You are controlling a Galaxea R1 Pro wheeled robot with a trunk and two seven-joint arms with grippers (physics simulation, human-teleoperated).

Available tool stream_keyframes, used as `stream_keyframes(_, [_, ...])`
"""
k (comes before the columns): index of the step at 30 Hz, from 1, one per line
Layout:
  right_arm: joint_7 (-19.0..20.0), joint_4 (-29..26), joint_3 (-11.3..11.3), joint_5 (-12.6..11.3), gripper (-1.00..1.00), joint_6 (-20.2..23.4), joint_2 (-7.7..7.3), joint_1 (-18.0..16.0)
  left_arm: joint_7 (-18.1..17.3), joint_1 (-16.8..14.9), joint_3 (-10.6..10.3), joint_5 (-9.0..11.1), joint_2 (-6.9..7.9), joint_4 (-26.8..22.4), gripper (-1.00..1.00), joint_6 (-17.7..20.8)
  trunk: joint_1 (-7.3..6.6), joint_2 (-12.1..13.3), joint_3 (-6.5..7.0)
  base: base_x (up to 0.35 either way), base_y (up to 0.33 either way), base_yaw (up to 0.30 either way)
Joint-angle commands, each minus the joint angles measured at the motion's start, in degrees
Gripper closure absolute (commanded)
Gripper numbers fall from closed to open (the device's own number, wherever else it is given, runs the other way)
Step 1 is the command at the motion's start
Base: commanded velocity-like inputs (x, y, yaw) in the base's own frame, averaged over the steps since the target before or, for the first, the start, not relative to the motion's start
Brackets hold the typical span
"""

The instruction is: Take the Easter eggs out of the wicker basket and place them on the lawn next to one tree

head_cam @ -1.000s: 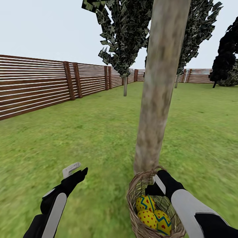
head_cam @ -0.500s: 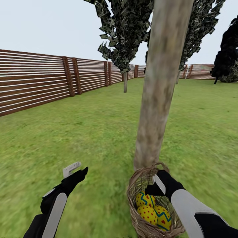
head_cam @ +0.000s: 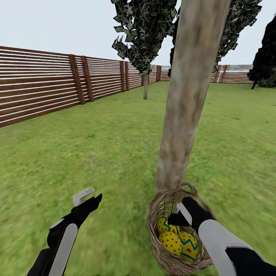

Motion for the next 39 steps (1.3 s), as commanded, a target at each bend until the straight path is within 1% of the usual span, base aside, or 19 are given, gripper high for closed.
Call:
stream_keyframes(1, [-0.3,-0.1,-0.1,-0.5,-1.0,0.2,0.02,0.0,0.4,0.0,0.0,0.6,-0.03,-0.1,-1.0,0.2,0.01,0.0,-0.28,0.0,0.0,0.0])
stream_keyframes(5, [0.5,-0.1,-0.1,-0.5,-1.0,0.2,-0.01,0.0,0.4,0.0,0.0,0.6,-0.03,-0.1,-1.0,0.2,0.11,-0.1,-1.17,0.0,0.0,0.0])
stream_keyframes(7, [2.0,-0.1,-0.1,-0.5,-1.0,0.2,-0.1,0.0,0.4,0.0,0.0,0.6,-0.03,-0.1,-1.0,0.2,0.17,-0.1,-1.61,0.0,0.0,0.0])
stream_keyframes(10, [2.6,-0.1,0.0,-0.5,-1.0,0.1,-0.09,0.0,0.4,0.0,0.0,0.6,-0.05,-0.1,-1.0,0.2,0.24,-0.2,-2.28,0.0,0.0,0.0])
stream_keyframes(31, [2.8,-0.1,0.0,-0.4,-1.0,0.1,-0.08,0.0,0.4,0.0,0.0,0.6,-0.06,0.0,-1.0,0.2,0.78,-0.4,-6.93,0.0,0.0,0.0])
stream_keyframes(39, [2.7,-0.1,0.0,-0.4,-1.0,0.1,-0.07,0.0,0.4,0.0,0.0,0.6,-0.04,0.1,-1.0,0.2,0.78,-0.4,-6.93,0.0,0.0,0.0])
